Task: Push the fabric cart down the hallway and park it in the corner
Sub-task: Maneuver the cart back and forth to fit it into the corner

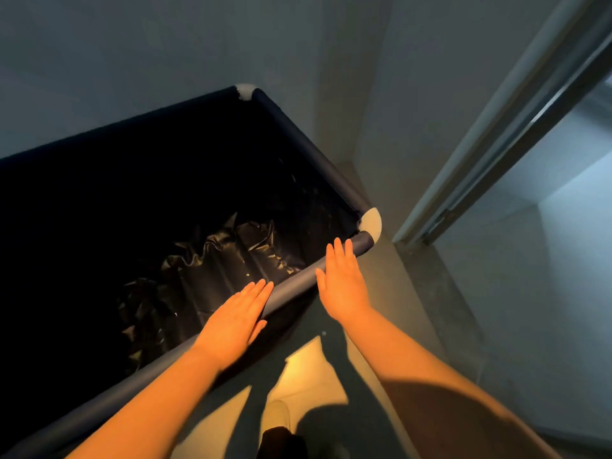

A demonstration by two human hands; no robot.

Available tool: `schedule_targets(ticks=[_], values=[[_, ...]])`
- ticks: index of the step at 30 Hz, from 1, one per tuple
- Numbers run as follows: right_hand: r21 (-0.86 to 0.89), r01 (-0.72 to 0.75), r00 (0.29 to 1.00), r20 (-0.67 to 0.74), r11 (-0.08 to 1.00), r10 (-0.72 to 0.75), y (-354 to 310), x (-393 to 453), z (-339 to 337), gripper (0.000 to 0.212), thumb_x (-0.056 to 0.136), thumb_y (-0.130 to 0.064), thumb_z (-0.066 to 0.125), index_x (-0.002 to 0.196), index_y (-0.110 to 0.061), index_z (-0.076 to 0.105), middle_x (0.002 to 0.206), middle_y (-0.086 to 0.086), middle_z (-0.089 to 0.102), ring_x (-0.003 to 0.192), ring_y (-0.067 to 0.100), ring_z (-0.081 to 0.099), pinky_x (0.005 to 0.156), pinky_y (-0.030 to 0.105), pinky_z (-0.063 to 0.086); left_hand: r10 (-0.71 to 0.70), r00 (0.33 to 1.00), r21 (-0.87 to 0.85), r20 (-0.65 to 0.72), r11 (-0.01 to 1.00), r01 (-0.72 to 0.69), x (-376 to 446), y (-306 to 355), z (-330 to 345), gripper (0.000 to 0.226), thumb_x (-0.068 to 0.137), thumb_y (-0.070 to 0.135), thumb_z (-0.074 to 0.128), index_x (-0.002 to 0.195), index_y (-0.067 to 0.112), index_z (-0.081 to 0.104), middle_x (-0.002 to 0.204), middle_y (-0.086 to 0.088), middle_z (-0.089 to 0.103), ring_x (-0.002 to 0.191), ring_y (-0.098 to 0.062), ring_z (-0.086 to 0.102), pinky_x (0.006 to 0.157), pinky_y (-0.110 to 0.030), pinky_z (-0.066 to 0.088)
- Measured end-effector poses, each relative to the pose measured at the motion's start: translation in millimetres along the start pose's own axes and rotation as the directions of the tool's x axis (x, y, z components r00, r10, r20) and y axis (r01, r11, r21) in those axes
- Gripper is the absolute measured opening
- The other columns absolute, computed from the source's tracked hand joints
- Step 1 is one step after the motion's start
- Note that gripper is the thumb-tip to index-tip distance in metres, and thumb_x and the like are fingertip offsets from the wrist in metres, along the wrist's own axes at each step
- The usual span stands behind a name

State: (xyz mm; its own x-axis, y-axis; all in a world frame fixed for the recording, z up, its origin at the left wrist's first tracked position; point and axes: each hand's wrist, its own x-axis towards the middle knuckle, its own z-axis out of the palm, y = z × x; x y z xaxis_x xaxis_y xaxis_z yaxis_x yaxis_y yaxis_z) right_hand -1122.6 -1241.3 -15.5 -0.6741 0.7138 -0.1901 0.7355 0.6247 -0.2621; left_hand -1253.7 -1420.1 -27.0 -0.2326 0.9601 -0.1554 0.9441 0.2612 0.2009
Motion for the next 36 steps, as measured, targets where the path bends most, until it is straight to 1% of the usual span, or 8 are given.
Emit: schedule_targets(ticks=[5, 9, 16, 21, 26, 28, 31, 36], values=[[-0.034, 0.051, 0.998, 0.043, 0.998, -0.049, -7, -12, 4, 0.060, 0.099, -0.032, 0.028, 0.147, -0.004, 0.004, 0.158, 0.013, 0.000, 0.145, 0.028, -0.006, 0.119, 0.038, 0.008, 0.055, 0.998, -0.022, -0.017, 0.998, -0.055, -29, -7, -3, 0.067, 0.091, 0.025, 0.057, 0.145, 0.015, 0.019, 0.151, -0.008, 0.032, 0.137, -0.025, 0.033, 0.108, -0.038, 0.034], [-0.070, 0.007, 0.997, 0.078, 0.998, -0.002, -17, -12, 5, 0.064, 0.099, -0.034, 0.027, 0.146, -0.001, -0.001, 0.157, 0.016, -0.005, 0.144, 0.030, -0.008, 0.119, 0.038, 0.010, 0.041, 0.999, -0.072, -0.023, 0.997, -0.042, -33, -7, 6, 0.062, 0.096, 0.023, 0.045, 0.147, 0.021, 0.009, 0.156, -0.002, 0.021, 0.141, -0.020, 0.024, 0.110, -0.033, 0.030], [-0.098, -0.025, 0.995, 0.093, 0.995, 0.035, -4, 1, 4, 0.064, 0.099, -0.034, 0.023, 0.144, -0.001, -0.008, 0.157, 0.015, -0.013, 0.144, 0.028, -0.014, 0.119, 0.039, 0.011, 0.048, 0.995, -0.044, -0.089, 0.998, -0.053, -18, 9, 24, 0.069, 0.095, 0.015, 0.046, 0.146, 0.020, 0.001, 0.155, -0.006, 0.023, 0.138, -0.023, 0.031, 0.108, -0.035, 0.035], [-0.142, -0.003, 0.989, 0.144, 0.990, 0.024, 24, 23, -17, 0.062, 0.100, -0.033, 0.022, 0.145, -0.001, -0.007, 0.157, 0.015, -0.012, 0.144, 0.028, -0.012, 0.119, 0.040, 0.012, 0.046, 0.991, -0.114, -0.124, 0.992, -0.061, 14, 35, 18, 0.063, 0.097, 0.014, 0.041, 0.147, 0.016, 0.003, 0.156, -0.008, 0.018, 0.139, -0.024, 0.028, 0.109, -0.036, 0.032], [-0.214, -0.082, 0.973, 0.194, 0.974, 0.124, 46, 54, -42, 0.061, 0.100, -0.031, 0.020, 0.144, 0.004, -0.005, 0.156, 0.019, -0.010, 0.144, 0.032, -0.010, 0.119, 0.039, 0.009, 0.043, 0.990, -0.132, -0.133, 0.989, -0.061, 60, 61, 11, 0.059, 0.099, 0.020, 0.037, 0.147, 0.012, 0.004, 0.156, -0.009, 0.017, 0.140, -0.023, 0.026, 0.110, -0.037, 0.034], [-0.283, -0.119, 0.972, 0.162, 0.952, 0.170, 49, 66, -46, 0.061, 0.101, -0.031, 0.018, 0.142, 0.008, -0.004, 0.155, 0.025, -0.005, 0.143, 0.036, -0.006, 0.118, 0.040, 0.005, 0.057, 0.991, -0.157, -0.122, 0.985, -0.076, 82, 67, 8, 0.059, 0.099, 0.020, 0.038, 0.147, 0.011, 0.005, 0.156, -0.010, 0.018, 0.141, -0.023, 0.024, 0.110, -0.037, 0.033], [-0.266, -0.144, 0.980, 0.092, 0.953, 0.174, 48, 78, -46, 0.062, 0.100, -0.031, 0.023, 0.141, 0.012, 0.004, 0.153, 0.029, 0.004, 0.143, 0.039, 0.001, 0.118, 0.043, 0.004, 0.098, 0.991, -0.219, -0.088, 0.969, -0.116, 116, 78, 4, 0.060, 0.098, 0.020, 0.038, 0.146, 0.007, 0.005, 0.156, -0.012, 0.016, 0.142, -0.023, 0.020, 0.114, -0.035, 0.027], [-0.282, -0.127, 0.988, 0.051, 0.951, 0.147, 67, 105, -41, 0.059, 0.100, -0.030, 0.020, 0.144, 0.005, 0.001, 0.155, 0.024, 0.000, 0.144, 0.037, -0.005, 0.118, 0.043, 0.010, 0.063, 0.997, -0.309, -0.047, 0.948, -0.074, 177, 97, 4, 0.067, 0.094, 0.015, 0.039, 0.147, 0.008, -0.002, 0.157, -0.009, 0.011, 0.144, -0.020, 0.012, 0.117, -0.033, 0.019]])
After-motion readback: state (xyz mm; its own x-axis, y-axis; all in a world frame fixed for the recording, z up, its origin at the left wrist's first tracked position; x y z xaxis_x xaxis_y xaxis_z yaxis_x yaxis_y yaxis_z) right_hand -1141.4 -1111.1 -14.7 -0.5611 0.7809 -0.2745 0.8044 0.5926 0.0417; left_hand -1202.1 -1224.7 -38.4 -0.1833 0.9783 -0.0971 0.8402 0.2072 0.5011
